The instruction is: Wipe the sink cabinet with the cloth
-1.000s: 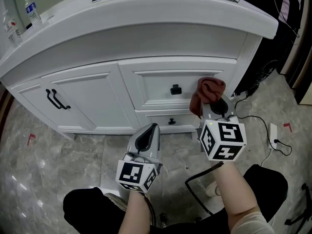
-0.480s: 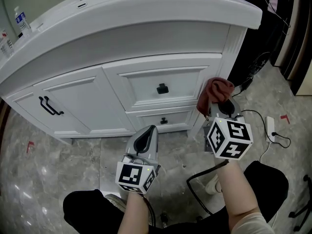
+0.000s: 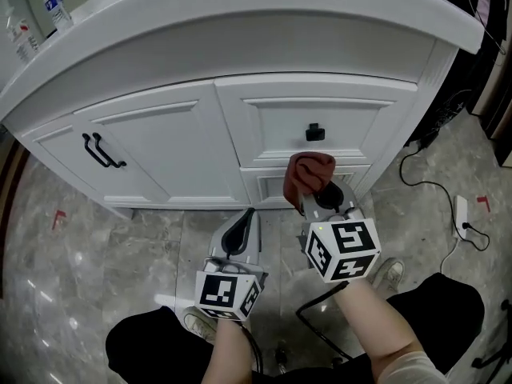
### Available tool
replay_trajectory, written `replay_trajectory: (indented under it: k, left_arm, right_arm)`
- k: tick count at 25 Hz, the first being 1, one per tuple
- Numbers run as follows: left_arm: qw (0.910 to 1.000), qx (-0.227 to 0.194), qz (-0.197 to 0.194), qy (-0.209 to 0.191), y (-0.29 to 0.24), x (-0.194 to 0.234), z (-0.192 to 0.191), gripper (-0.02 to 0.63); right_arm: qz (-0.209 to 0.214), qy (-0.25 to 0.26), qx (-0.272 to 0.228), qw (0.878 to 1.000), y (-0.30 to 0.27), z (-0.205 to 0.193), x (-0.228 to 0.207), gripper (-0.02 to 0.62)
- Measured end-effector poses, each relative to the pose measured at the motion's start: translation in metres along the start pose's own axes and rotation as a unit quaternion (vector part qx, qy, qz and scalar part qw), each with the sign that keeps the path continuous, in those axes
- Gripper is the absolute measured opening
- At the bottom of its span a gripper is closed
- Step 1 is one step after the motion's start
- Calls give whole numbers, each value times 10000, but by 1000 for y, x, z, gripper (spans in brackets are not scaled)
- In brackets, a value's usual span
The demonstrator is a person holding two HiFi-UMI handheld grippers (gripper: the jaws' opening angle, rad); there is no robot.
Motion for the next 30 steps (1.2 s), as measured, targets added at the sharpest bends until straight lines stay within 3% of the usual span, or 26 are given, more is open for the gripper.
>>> replay_trajectory:
  k: [5, 12, 21, 30]
  left_arm:
    - [9991, 63, 415, -98, 24, 27, 1, 0]
    - [9983, 24, 558, -161, 34, 47, -2, 0]
    - [9990, -10, 414, -151, 23, 40, 2, 0]
    - [9998, -33, 26, -202, 5, 12, -1, 0]
  right_arm:
    - [416, 46, 87, 9991, -30, -5, 38, 80]
    - [715, 43, 208, 9972, -60, -7, 66, 78]
    - [459, -119, 232, 9986, -52, -3, 43, 80]
    - [94, -379, 127, 9992, -29, 12, 3, 81]
Point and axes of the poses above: the fingertips, and each gripper's own axes: y backward along the fingers, x to its left, z out of its top, the point moved 10 cm from there along y, backward along the fingers, and after that the axes turned 10 degrees about -y, right-handed, at the moved point
